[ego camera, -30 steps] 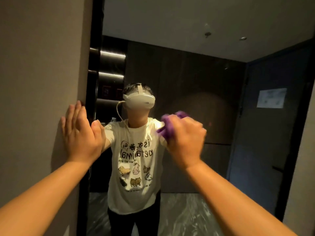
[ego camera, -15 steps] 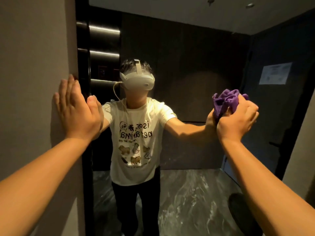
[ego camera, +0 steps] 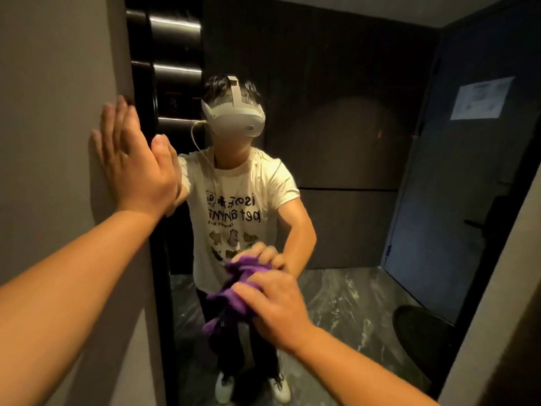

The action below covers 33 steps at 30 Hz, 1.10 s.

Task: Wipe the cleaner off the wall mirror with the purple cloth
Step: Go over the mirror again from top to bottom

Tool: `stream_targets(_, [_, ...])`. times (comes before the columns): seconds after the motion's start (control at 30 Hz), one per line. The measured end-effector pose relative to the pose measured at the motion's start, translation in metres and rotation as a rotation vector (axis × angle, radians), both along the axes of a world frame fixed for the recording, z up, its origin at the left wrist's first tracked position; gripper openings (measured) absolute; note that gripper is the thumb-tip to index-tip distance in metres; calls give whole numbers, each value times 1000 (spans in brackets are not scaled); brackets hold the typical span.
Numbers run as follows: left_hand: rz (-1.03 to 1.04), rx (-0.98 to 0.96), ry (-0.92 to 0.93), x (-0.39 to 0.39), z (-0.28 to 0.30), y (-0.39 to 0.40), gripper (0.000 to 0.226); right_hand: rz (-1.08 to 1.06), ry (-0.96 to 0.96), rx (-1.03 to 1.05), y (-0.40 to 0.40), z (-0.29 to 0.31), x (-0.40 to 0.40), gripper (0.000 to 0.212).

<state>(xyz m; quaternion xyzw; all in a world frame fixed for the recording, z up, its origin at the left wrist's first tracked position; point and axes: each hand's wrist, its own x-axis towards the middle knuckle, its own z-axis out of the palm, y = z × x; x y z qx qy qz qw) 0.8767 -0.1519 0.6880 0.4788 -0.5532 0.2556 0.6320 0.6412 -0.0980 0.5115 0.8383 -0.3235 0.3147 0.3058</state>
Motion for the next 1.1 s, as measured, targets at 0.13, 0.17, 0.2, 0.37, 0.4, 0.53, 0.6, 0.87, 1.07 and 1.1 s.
stream_targets(0.13, [19,1,17,0,0,2,56,-331,-762,-256,-18,69,-109,43])
stream_targets(0.17, [21,-2,13,-1,1,2,56,-398,-893,-281,-24,69,-120,46])
stream_targets(0.2, [22,-8,8,-1,2,1,56,-469,-963,-281,-29,60,-115,47])
stream_targets(0.37, [38,-31,-3,1,0,-5,57,-193,-543,-188,-33,-21,7,31])
stream_targets(0.4, [42,-35,-7,1,-1,-6,58,-75,-362,-189,-27,-50,39,27])
stream_targets(0.53, [50,-76,-27,4,0,-12,57,133,407,-107,-38,-166,100,19])
stream_targets(0.6, [44,-86,-28,6,-3,-14,57,313,671,89,-47,-204,91,29])
stream_targets(0.87, [73,-166,-36,6,-7,-15,51,113,-126,293,7,-163,28,8])
stream_targets(1.07, [83,-211,-50,6,-18,-17,41,-579,-1667,408,5,-191,33,46])
stream_targets(1.1, [77,-213,-52,7,-21,-17,41,-666,-1833,516,6,-203,62,41])
